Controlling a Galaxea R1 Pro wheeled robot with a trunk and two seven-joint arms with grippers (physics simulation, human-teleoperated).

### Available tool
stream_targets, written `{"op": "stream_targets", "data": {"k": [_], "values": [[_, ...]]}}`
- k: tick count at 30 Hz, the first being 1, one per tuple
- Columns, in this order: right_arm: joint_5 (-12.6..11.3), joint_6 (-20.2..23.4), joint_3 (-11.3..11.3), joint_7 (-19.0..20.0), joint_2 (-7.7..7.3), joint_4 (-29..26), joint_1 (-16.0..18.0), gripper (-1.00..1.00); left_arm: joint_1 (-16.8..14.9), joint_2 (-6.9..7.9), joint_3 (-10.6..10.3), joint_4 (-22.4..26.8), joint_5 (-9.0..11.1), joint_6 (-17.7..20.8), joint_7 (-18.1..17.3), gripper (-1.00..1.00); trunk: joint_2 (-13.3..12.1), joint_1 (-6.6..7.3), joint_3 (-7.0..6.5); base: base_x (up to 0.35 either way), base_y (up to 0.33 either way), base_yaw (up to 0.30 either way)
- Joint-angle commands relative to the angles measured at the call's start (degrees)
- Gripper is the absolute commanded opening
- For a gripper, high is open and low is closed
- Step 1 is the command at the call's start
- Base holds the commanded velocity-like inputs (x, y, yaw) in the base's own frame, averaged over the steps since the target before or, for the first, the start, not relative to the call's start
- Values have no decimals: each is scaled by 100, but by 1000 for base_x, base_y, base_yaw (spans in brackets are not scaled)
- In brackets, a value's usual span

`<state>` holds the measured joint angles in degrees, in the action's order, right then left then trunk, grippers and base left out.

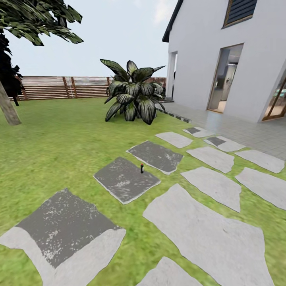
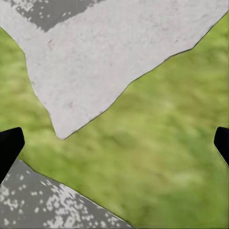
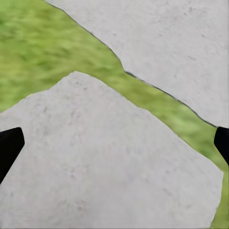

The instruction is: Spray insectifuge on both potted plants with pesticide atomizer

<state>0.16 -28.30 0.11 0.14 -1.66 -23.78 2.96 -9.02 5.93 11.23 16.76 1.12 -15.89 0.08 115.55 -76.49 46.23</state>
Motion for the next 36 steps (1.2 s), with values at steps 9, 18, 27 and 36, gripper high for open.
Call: {"op": "stream_targets", "data": {"k": [9, 18, 27, 36], "values": [[1, -17, -2, -5, -1, -2, 3, 100, -4, -2, 2, -6, 11, -19, 1, 100, 2, -3, 5, 330, 90, 0], [1, -17, -2, 2, -1, -10, 3, 100, -4, -3, 2, -8, 11, -19, 1, 100, 2, -3, 5, 331, 89, -55], [-2, -17, -2, 4, -1, -17, 3, 100, -4, -1, 8, -6, 11, -19, 1, 100, 2, -3, 5, 331, 95, -276], [0, -17, -2, 4, -1, -21, 3, 100, -5, -2, 4, -6, 11, -19, 1, 100, 2, -3, 5, 331, 140, -298]]}}
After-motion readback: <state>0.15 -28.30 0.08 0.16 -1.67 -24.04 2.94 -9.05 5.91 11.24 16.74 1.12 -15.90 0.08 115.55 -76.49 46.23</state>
